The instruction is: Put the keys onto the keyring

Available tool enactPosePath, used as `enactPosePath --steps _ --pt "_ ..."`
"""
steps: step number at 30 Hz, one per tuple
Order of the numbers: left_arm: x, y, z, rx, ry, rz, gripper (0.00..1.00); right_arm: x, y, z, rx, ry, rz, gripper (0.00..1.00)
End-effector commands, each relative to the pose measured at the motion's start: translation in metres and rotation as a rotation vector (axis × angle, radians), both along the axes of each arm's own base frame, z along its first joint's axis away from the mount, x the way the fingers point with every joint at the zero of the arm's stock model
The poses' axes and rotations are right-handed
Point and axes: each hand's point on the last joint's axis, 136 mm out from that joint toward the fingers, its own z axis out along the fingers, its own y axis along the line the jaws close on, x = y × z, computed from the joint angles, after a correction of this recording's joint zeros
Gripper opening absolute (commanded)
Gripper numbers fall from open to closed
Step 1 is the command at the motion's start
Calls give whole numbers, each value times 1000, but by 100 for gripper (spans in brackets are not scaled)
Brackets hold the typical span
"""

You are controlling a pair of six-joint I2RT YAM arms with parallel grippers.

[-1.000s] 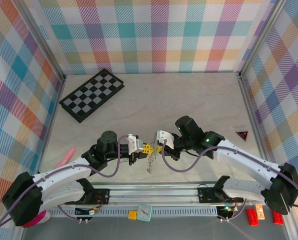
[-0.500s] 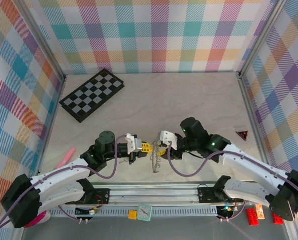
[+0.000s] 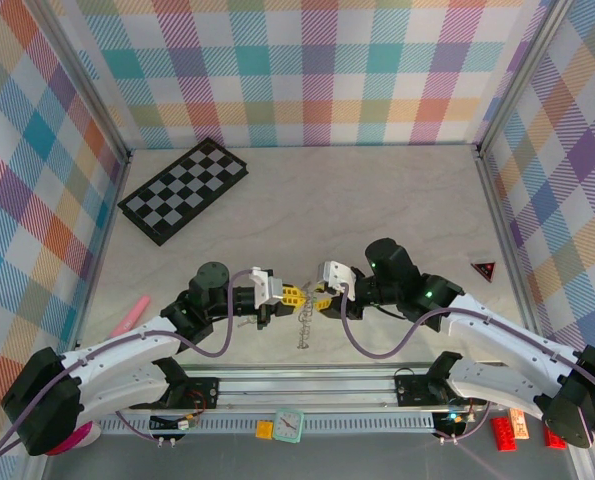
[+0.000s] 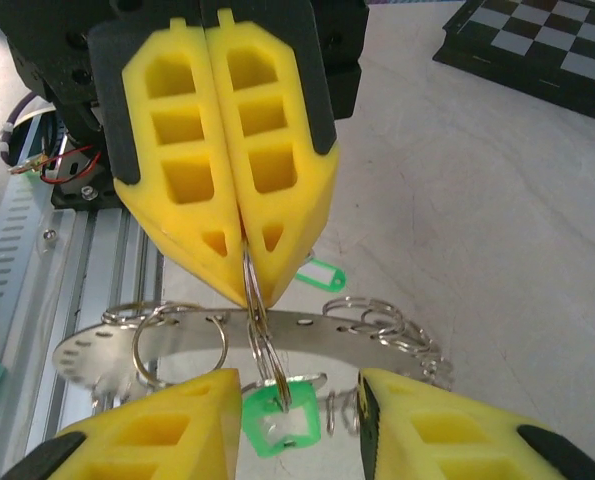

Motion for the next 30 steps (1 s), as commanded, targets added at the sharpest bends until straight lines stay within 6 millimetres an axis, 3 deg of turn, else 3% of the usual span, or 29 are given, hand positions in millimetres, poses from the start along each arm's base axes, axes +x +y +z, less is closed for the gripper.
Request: enactPosePath --steps 1,4,9,20,21,24,30 --pt "-7 -4 16 -51 -37 -45 0 -9 4 12 59 5 53 38" --pt "-6 -5 17 -55 -39 -48 0 -17 8 12 68 47 97 37" --pt "-6 -6 19 -59 -38 -48 0 -12 13 13 78 49 97 27" --pt "-5 -4 15 -41 -30 -34 0 -6 19 15 72 38 94 0" --pt "-3 -4 14 -30 -29 -23 1 -6 18 15 63 34 94 0" --pt "0 -2 4 45 -18 -4 17 -5 14 12 17 31 93 0" --pt "5 3 -13 210 -10 14 18 -7 8 2 -110 70 110 0"
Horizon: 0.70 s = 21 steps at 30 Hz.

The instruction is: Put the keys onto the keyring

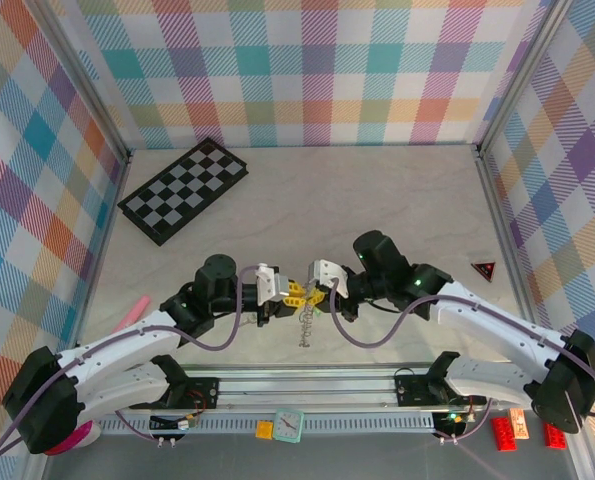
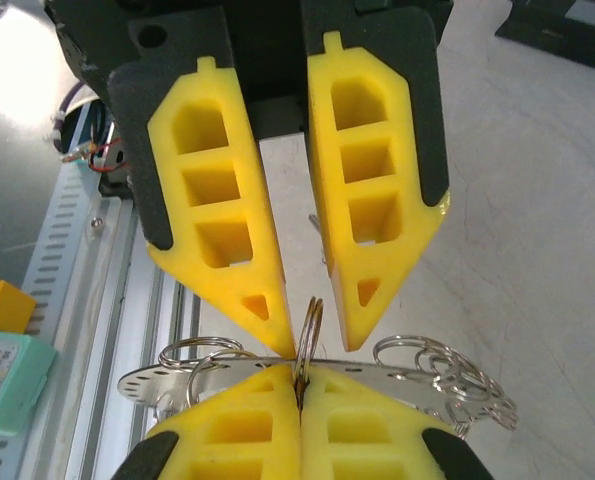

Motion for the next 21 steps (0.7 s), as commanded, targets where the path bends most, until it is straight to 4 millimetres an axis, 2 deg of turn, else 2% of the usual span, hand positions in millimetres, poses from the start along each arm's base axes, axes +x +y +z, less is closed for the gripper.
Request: enactPosePath --steps 1,9,17,18,19,20,21 --pt "-2 4 -10 116 -18 -12 18 -3 -2 5 -47 -13 39 0" --pt "-1 -1 -9 135 -2 -37 0 -4 3 14 -44 -13 62 0" --pt "-4 -1 -5 84 -4 -41 0 -5 4 17 32 -9 30 0" --pt "-5 -2 -5 74 -4 -40 0 -4 4 16 35 -9 23 9" --pt "-4 -1 -4 61 -4 -33 0 -2 4 14 37 -12 10 23" --pt "-4 -1 -2 47 -5 -25 0 -1 4 13 41 -17 -3 29" --pt "-3 -1 -1 34 -9 -19 0 -1 3 13 46 -23 -9 31"
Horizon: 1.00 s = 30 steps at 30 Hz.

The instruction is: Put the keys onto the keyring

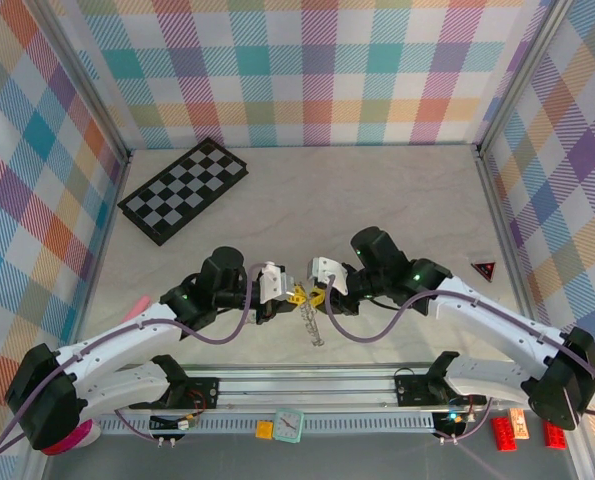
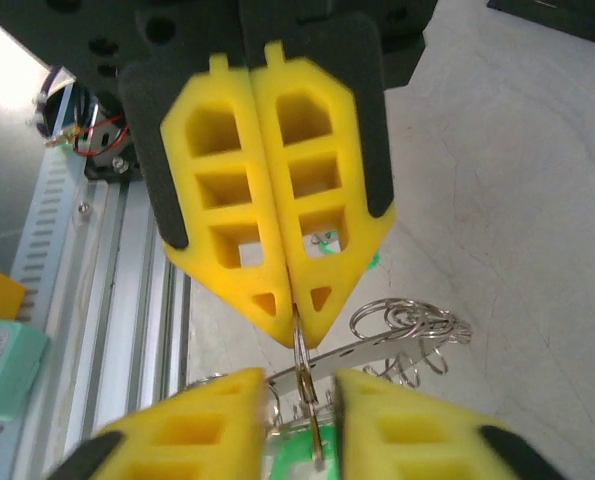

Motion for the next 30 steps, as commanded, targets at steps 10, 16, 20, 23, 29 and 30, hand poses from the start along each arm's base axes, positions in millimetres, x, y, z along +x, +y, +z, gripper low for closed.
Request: enactPosePath --steps 10,16,20,23,29,30 --pt "-7 0 12 -132 -26 1 0 0 -7 -4 73 -33 -57 34" --pt "-10 -1 12 -136 -25 -18 0 2 -5 -4 68 -51 -44 31" --pt "-11 -1 12 -134 -26 -21 0 4 -6 -7 49 -57 -44 26" --pt "-11 -1 12 -133 -25 -26 0 6 -7 -8 38 -67 -52 28" --pt "-11 -2 8 -113 -20 -33 0 11 -8 0 51 -116 -62 34" --pt "-10 -2 8 -112 -20 -33 0 10 -8 0 46 -122 -55 34"
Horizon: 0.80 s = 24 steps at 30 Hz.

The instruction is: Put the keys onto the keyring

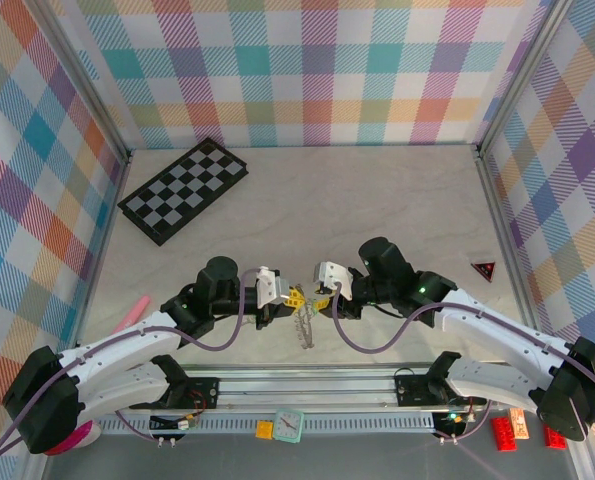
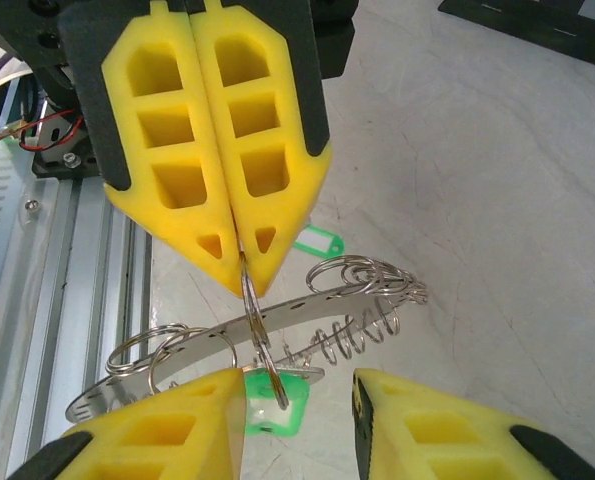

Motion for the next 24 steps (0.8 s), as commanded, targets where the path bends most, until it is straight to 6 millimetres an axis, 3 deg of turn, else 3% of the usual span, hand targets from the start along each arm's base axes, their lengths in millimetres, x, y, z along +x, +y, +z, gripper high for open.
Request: enactPosePath --steps 1,5,13,17,24 --pt "-6 -5 13 -39 -39 -48 0 2 2 14 16 -55 22 34" --pt "-7 -6 13 -41 -39 -53 0 -4 4 2 -29 8 63 31" --pt "-7 -4 13 -35 -47 -49 0 -4 7 3 -17 17 68 10" --pt "-8 -6 22 -72 -51 -58 0 -5 6 -7 -47 50 69 8" --pt "-7 -6 28 -78 -71 -58 0 -9 12 -4 -44 92 100 10"
